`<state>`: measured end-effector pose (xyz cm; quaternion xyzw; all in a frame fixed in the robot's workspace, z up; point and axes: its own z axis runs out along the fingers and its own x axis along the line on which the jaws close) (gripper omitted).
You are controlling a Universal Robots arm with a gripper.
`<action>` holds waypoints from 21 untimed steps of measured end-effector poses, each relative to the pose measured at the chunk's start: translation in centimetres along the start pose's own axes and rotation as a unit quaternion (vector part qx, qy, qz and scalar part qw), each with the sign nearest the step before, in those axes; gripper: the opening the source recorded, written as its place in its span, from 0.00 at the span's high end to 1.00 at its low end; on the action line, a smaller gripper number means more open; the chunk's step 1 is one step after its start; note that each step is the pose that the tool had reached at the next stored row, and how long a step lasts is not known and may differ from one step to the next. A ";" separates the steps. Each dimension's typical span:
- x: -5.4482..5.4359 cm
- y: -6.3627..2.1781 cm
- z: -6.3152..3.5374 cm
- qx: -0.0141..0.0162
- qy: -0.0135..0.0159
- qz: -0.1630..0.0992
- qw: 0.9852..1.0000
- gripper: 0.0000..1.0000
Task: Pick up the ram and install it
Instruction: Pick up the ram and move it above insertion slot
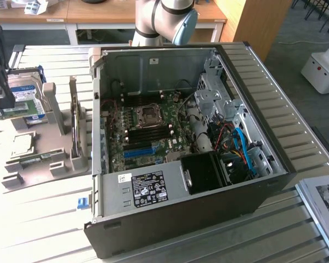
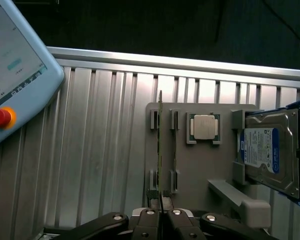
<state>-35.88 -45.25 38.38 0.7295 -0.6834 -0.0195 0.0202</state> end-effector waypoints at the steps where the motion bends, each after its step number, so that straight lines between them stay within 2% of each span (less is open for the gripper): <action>1: 0.0 0.01 -0.18 0.000 0.000 0.000 1.000 0.88; 4: 0.0 0.04 -0.60 0.000 0.000 0.000 1.000 0.88; 13: 0.0 0.00 -0.63 0.000 0.001 0.000 1.000 0.88; 21: 0.0 -0.70 -0.67 0.000 0.000 0.000 1.000 0.88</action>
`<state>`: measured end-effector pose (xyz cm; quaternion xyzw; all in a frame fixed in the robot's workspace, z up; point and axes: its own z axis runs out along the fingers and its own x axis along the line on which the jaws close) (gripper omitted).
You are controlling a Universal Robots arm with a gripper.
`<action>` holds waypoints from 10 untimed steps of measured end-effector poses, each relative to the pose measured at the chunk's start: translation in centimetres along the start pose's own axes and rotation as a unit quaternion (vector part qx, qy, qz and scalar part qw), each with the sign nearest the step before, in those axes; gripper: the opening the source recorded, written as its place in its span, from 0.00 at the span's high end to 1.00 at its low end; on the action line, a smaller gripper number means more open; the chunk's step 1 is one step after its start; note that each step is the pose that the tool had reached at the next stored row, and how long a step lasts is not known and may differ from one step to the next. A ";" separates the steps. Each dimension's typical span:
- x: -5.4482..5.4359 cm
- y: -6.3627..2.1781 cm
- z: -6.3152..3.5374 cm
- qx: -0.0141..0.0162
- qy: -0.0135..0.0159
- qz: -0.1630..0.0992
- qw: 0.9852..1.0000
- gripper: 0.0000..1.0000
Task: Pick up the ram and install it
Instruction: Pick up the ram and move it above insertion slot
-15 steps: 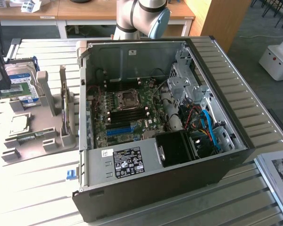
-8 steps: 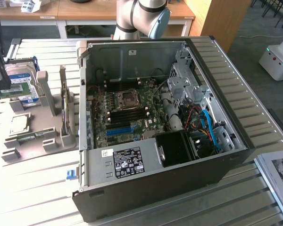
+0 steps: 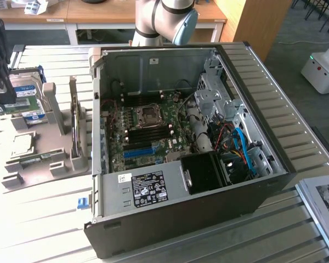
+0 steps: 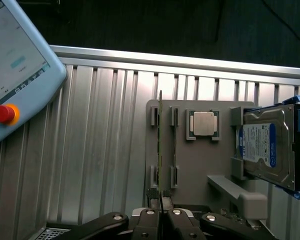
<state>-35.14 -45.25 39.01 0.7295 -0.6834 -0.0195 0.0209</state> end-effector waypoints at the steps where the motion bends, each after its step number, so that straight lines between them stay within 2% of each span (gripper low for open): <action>1: 0.0 -0.10 0.00 0.000 0.000 0.000 1.000 0.88; 10: 0.1 -1.04 -0.05 -0.001 0.000 0.000 1.000 0.88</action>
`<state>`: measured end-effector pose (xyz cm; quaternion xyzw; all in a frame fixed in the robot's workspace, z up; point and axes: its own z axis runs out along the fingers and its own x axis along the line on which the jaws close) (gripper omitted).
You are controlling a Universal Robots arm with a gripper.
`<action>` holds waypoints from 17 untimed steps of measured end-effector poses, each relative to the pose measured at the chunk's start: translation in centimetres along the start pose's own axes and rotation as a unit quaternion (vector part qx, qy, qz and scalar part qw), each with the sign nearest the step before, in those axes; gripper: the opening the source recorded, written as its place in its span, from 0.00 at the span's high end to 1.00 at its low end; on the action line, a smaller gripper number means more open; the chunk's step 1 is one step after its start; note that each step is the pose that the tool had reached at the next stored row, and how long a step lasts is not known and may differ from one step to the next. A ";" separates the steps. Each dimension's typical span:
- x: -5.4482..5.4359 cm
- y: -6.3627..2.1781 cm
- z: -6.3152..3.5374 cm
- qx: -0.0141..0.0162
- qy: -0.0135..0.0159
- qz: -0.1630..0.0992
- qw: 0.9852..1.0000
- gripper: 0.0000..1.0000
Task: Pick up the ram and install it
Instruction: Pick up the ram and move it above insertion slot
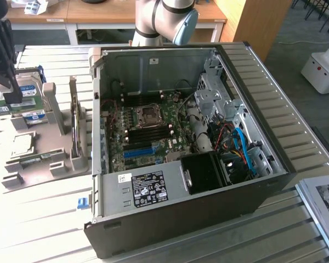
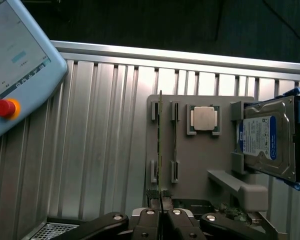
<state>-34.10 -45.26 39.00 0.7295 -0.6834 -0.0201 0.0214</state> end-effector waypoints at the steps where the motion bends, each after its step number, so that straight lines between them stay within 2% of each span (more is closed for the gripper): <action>1: 0.0 -0.12 -0.01 0.000 0.000 0.000 1.000 0.88; 17: 0.2 -2.21 -0.13 -0.002 0.000 0.000 1.000 0.88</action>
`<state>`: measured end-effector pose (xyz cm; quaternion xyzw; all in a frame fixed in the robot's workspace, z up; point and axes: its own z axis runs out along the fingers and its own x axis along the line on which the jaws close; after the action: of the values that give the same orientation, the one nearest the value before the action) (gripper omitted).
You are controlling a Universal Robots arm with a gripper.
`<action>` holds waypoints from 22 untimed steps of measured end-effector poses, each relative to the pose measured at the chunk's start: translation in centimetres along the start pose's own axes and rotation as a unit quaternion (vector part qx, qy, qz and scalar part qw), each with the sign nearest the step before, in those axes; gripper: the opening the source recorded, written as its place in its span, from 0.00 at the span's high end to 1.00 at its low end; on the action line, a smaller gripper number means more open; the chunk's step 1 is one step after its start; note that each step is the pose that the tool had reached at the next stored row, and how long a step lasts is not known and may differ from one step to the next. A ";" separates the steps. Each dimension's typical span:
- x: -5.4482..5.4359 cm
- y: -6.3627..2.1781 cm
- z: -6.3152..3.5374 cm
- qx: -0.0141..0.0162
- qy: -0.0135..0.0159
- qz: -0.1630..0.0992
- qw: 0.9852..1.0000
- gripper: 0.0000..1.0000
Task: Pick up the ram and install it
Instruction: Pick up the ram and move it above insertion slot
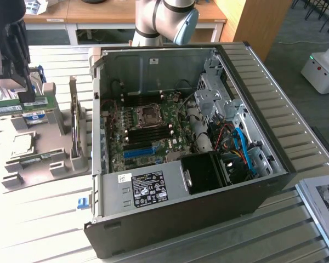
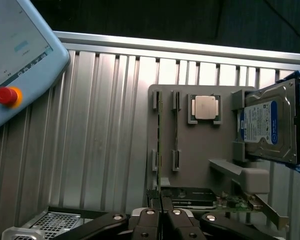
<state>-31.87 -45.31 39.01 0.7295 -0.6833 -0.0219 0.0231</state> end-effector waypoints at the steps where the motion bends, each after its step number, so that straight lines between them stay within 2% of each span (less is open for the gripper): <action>1: 0.0 -0.13 -0.01 0.000 0.000 0.000 1.000 0.88; 22: 0.3 -2.99 -0.19 -0.005 0.000 0.000 1.000 0.88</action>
<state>-28.86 -45.42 39.00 0.7293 -0.6832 -0.0253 0.0263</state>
